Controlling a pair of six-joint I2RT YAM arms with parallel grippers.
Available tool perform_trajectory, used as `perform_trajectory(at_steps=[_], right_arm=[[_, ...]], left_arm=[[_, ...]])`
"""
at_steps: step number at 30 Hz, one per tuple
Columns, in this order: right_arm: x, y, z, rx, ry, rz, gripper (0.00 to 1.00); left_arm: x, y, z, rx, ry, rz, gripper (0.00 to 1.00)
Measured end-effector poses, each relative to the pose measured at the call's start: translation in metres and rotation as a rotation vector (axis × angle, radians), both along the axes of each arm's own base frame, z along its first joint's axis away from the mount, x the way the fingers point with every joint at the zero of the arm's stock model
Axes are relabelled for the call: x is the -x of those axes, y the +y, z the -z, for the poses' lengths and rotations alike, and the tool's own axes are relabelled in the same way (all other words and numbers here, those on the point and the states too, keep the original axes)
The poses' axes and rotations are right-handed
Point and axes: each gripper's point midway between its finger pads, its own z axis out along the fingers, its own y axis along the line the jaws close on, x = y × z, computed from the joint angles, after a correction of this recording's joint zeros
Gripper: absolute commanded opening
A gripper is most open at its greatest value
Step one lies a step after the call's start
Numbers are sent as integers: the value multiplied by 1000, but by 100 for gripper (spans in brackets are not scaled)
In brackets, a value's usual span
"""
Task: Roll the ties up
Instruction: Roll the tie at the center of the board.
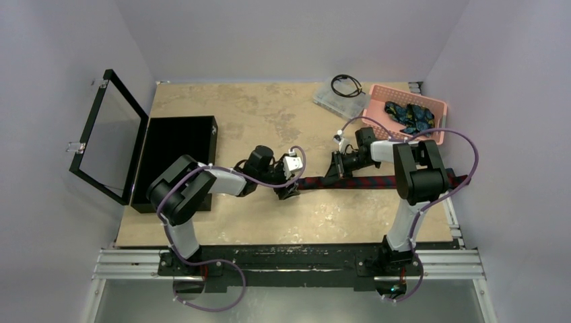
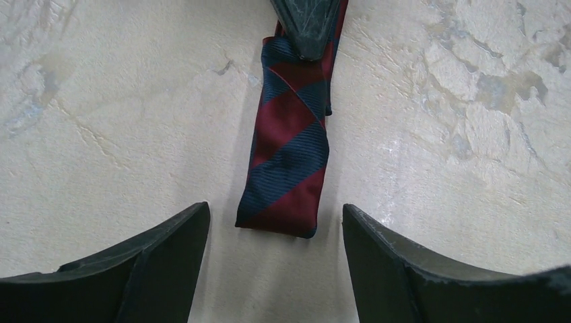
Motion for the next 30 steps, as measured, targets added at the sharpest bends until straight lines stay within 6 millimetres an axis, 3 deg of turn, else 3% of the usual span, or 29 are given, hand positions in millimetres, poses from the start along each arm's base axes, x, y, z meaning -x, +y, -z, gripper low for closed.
perform_trajectory(at_steps=[10, 20, 25, 30], right_arm=[[0, 0, 0, 1, 2, 1, 0], [0, 0, 0, 0, 3, 0, 0], [0, 0, 0, -1, 3, 0, 0], [0, 6, -1, -6, -1, -9, 0]], left_arm=[[-1, -6, 2, 32, -23, 45, 37], [7, -34, -18, 89, -42, 88, 37], [-6, -51, -37, 125, -69, 84, 38], [-16, -61, -36, 129, -56, 74, 39]])
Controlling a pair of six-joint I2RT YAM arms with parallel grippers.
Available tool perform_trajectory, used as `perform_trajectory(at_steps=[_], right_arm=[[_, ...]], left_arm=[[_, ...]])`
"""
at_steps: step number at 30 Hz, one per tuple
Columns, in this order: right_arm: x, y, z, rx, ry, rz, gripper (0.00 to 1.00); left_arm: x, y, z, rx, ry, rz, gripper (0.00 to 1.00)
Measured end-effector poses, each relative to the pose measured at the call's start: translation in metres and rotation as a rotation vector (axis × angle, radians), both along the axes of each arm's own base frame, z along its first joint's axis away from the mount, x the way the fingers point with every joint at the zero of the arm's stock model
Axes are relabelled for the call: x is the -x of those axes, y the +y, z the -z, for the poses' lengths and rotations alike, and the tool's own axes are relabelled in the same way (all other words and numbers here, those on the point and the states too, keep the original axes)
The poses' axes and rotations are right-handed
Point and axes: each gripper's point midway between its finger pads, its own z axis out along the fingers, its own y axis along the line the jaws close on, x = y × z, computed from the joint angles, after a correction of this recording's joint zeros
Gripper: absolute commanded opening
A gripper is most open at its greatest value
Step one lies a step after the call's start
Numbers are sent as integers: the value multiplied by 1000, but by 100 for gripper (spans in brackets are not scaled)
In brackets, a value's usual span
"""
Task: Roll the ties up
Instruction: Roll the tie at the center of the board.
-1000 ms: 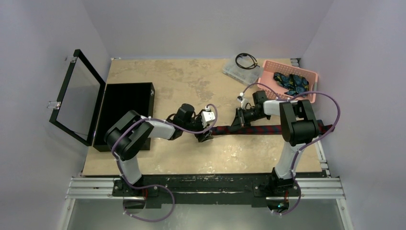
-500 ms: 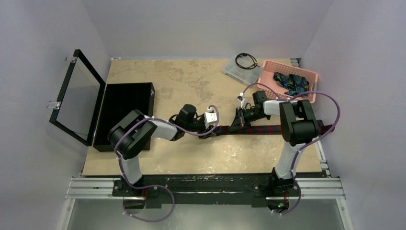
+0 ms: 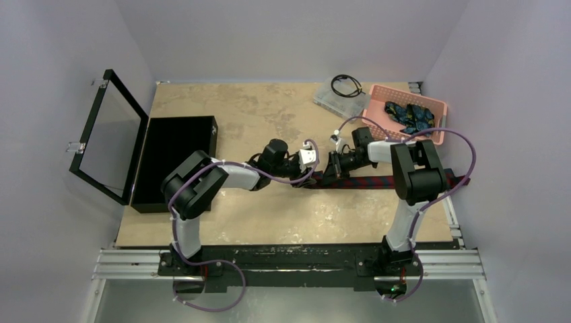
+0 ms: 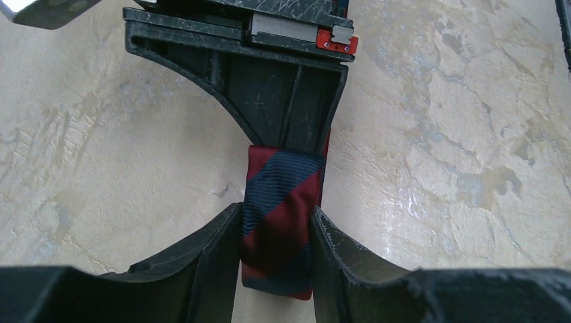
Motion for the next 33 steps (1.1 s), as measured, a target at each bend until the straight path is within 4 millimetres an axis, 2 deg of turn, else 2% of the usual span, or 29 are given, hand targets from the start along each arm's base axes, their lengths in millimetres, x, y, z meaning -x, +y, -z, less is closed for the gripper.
perform_trajectory(at_steps=[7, 11, 15, 18, 23, 27, 33], right_arm=[[1, 21, -1, -35, -2, -17, 0], [3, 25, -2, -54, 3, -19, 1], [6, 23, -3, -60, 6, -31, 25], [10, 16, -7, -68, 18, -38, 32], [7, -10, -21, -60, 10, -10, 45], [3, -22, -38, -60, -33, -5, 50], [7, -12, -51, -93, -38, -22, 53]], left_arm=[[3, 8, 20, -70, 53, -20, 39], [5, 16, 31, -124, 61, -30, 39], [5, 21, 38, -158, 56, -32, 38], [5, 21, 38, -174, 49, -26, 37], [2, 22, 38, -204, 38, -28, 37], [-1, 23, 38, -224, 35, -31, 37], [-3, 24, 38, -244, 32, -29, 37]])
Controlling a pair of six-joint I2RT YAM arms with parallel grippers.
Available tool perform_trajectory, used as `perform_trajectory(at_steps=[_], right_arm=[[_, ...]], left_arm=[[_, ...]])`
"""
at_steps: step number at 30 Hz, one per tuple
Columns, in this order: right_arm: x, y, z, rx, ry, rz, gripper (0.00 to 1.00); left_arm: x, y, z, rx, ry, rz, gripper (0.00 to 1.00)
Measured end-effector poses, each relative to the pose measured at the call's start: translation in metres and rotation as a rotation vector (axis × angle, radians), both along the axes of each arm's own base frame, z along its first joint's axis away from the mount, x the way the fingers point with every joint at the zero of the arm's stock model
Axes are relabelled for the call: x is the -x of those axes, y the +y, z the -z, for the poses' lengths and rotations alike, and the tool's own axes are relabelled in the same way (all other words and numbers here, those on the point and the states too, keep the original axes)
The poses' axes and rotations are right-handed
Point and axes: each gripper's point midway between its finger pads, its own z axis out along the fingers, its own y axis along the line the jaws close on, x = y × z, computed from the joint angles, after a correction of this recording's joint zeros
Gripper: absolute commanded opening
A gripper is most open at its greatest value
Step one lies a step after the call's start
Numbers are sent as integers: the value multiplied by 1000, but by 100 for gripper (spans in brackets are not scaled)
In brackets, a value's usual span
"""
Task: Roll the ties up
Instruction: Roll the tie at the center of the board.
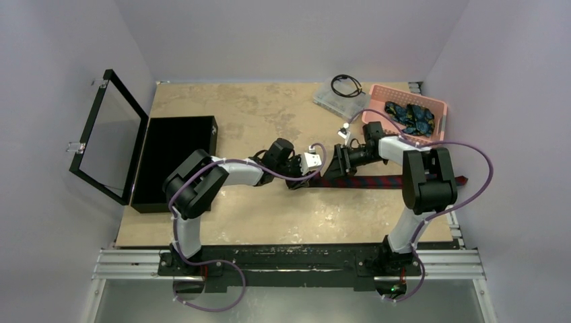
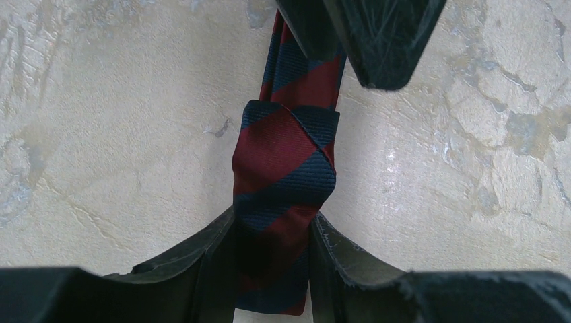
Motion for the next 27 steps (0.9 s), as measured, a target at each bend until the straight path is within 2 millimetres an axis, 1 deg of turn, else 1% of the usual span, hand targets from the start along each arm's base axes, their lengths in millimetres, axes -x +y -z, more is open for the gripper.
perform_trajectory(at_steps=[7, 10, 15, 19, 23, 27], right_arm=[[-2, 23, -3, -18, -2, -16, 51], [-5, 27, -1, -22, -2, -11, 46], [-7, 24, 17, 13, 30, 3, 18], [-8, 18, 34, 75, 41, 6, 0], [-9, 11, 47, 147, 44, 18, 0], [-12, 7, 51, 183, 47, 27, 0]], left_arm=[[-1, -1, 1, -6, 4, 1, 37], [-1, -1, 0, -6, 4, 1, 37], [-1, -1, 0, -7, 5, 1, 38], [-1, -1, 1, -8, 4, 2, 43], [-1, 2, 2, -3, 6, 0, 60], [1, 15, 2, 49, 7, -15, 65]])
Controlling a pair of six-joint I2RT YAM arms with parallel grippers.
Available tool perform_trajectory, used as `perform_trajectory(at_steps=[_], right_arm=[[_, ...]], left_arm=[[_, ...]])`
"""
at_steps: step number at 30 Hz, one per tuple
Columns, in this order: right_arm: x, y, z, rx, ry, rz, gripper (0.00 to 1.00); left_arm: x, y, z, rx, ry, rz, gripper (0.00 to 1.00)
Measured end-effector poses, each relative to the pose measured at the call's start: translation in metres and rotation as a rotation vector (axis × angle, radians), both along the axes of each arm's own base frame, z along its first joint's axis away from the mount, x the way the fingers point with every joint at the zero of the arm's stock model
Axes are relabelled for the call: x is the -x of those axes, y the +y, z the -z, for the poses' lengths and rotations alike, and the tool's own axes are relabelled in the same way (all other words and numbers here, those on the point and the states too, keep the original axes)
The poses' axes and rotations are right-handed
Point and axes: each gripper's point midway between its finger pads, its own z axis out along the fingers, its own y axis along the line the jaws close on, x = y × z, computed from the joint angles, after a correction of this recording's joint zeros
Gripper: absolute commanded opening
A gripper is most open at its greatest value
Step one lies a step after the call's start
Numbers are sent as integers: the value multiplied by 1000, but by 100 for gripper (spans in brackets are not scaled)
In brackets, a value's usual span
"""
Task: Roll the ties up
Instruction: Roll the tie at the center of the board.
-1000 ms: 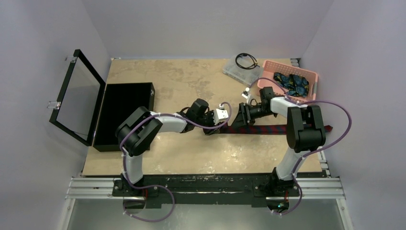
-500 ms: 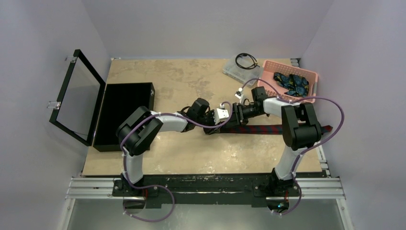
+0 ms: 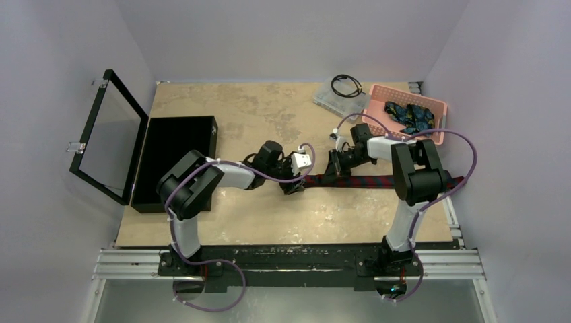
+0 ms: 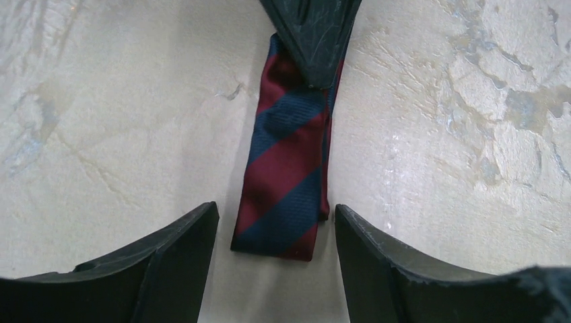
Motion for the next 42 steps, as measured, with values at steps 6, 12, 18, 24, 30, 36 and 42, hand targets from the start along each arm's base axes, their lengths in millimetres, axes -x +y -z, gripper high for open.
perform_trajectory(at_steps=[6, 12, 18, 24, 30, 36, 42], right_arm=[[-1, 0, 2, 18, 24, 6, 0], [-1, 0, 3, 19, 44, 9, 0], [0, 1, 3, 16, 47, 6, 0], [1, 15, 3, -9, 48, -9, 0], [6, 40, 3, -44, 47, -46, 0], [9, 52, 2, -72, 52, -66, 0], [11, 53, 1, -95, 42, -81, 11]], left_arm=[[-7, 17, -1, 73, 2, -40, 65], [-5, 15, -1, 104, -14, -15, 50], [-2, 14, 0, 132, -32, -1, 37], [6, 17, -11, 166, -31, -9, 38], [7, 12, -36, 223, -47, 0, 38], [9, 1, -35, 219, -34, 20, 38], [8, -3, -17, 156, -12, 34, 38]])
